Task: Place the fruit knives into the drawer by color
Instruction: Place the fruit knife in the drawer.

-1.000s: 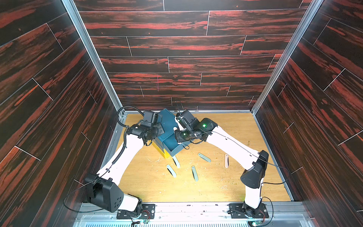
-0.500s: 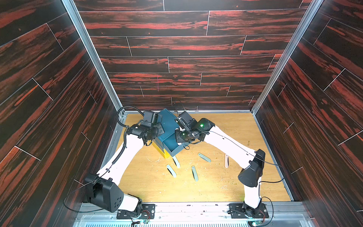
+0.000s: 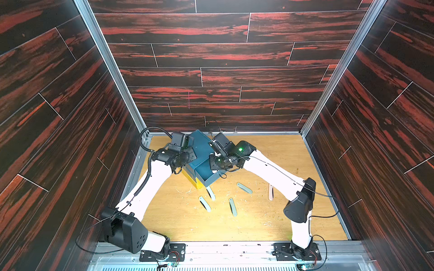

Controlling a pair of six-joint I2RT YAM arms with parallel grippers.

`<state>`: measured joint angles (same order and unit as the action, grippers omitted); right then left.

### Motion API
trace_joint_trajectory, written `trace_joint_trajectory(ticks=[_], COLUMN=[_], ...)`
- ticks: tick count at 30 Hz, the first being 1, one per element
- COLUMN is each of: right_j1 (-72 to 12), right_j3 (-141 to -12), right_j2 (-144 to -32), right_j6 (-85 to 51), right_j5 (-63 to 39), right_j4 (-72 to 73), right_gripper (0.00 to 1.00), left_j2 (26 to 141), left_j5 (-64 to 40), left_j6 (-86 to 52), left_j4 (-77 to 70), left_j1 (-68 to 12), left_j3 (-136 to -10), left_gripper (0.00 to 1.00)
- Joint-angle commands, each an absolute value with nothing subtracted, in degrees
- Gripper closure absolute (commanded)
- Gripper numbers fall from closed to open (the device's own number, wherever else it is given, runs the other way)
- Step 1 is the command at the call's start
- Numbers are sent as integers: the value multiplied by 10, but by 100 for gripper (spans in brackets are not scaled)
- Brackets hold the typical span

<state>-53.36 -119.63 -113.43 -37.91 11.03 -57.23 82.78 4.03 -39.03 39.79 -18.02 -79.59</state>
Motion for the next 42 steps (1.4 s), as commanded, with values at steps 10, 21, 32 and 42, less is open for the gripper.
trace_joint_trajectory(ticks=[10, 21, 32, 42], right_j1=[-538, -545, -560, -560], right_j3=[-1211, -1233, -1236, -1236], right_j2=[-1146, -1160, -1165, -1169], right_j6=[-380, -377, -377, -376], right_j5=[111, 93, 100, 100], right_j4=[-590, -595, -606, -608], right_gripper=[77, 77, 75, 72], left_j2=[820, 826, 826, 822], left_j5=[44, 43, 40, 44], left_j6=[-390, -390, -392, -393], left_j4=[409, 407, 405, 408], left_j1=[-182, -182, -182, -182], left_j3=[-787, -787, -790, -790], left_gripper=[100, 100, 100, 100])
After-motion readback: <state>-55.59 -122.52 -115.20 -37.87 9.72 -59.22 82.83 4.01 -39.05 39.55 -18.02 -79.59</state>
